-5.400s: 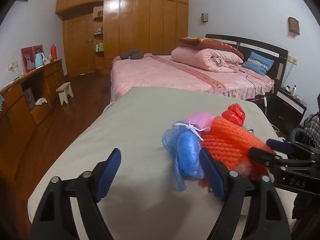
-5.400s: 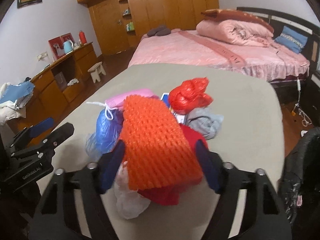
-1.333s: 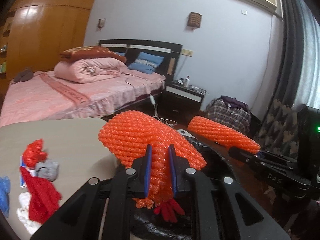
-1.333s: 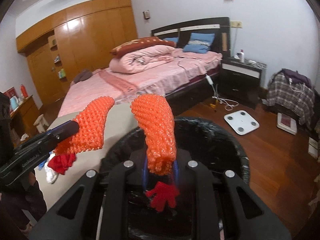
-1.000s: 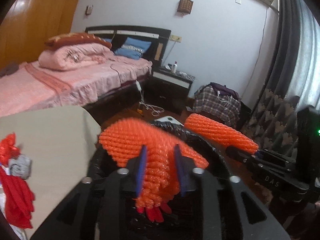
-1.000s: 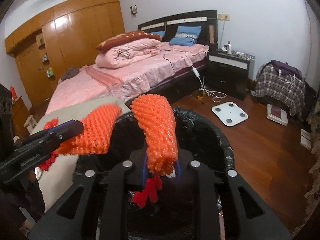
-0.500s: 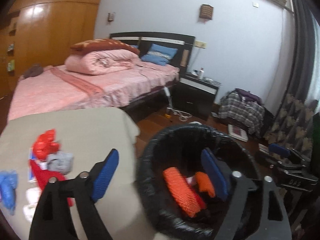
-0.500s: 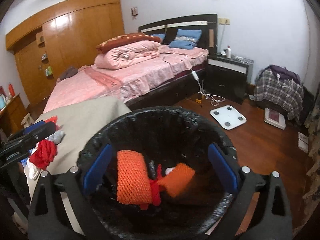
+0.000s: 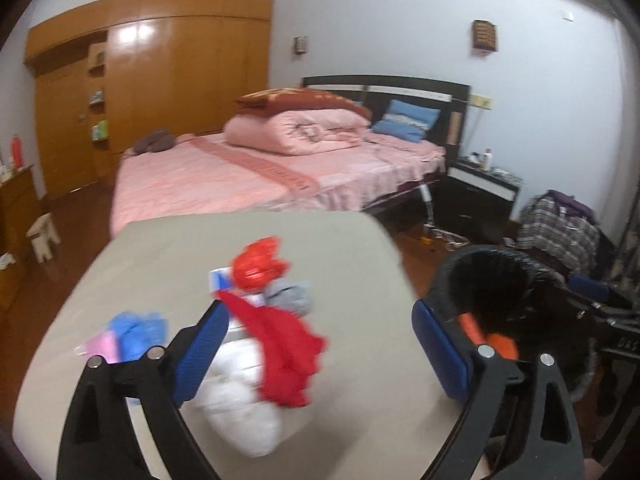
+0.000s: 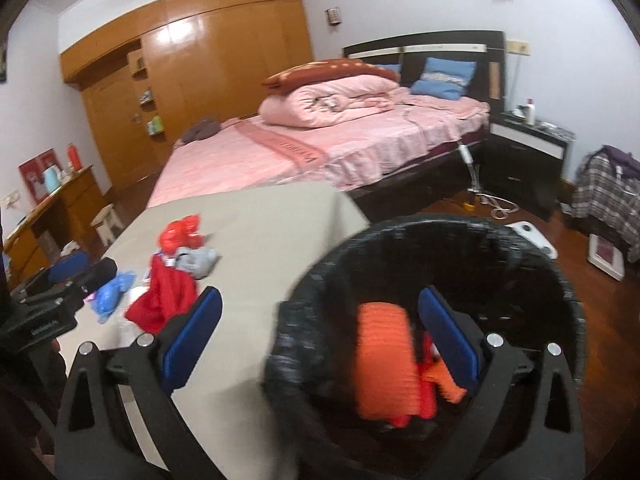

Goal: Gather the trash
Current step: 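Return to the pile and grasp the red cloth with the right tool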

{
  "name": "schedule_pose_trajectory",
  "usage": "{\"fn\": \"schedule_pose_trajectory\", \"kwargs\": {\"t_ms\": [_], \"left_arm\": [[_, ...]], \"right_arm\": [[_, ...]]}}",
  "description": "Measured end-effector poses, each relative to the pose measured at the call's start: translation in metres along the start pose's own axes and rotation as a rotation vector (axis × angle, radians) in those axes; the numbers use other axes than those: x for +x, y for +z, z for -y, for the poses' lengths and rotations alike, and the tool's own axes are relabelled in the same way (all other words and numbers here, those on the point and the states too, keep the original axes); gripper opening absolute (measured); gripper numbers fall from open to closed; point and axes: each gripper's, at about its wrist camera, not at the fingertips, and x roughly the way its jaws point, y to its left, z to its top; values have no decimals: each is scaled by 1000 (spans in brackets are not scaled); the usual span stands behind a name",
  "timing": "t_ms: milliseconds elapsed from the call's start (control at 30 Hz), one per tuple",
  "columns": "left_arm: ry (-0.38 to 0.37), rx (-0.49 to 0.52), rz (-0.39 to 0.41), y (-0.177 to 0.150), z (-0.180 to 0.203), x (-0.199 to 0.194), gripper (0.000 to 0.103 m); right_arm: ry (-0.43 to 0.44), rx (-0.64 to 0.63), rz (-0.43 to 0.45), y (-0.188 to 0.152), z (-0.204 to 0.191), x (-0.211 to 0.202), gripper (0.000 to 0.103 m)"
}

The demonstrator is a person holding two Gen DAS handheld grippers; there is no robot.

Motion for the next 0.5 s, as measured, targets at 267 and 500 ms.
{"fn": "schedule_pose_trajectory", "kwargs": {"t_ms": [267,500], "left_arm": [[104,-54,-47,-26,-54,0,91],[169,-73,-61,-39,-80,3,91]], "right_arm": [[87,-69,-19,1,-55,23,96],[146,-92,-47,-1,-84,46,96]]}}
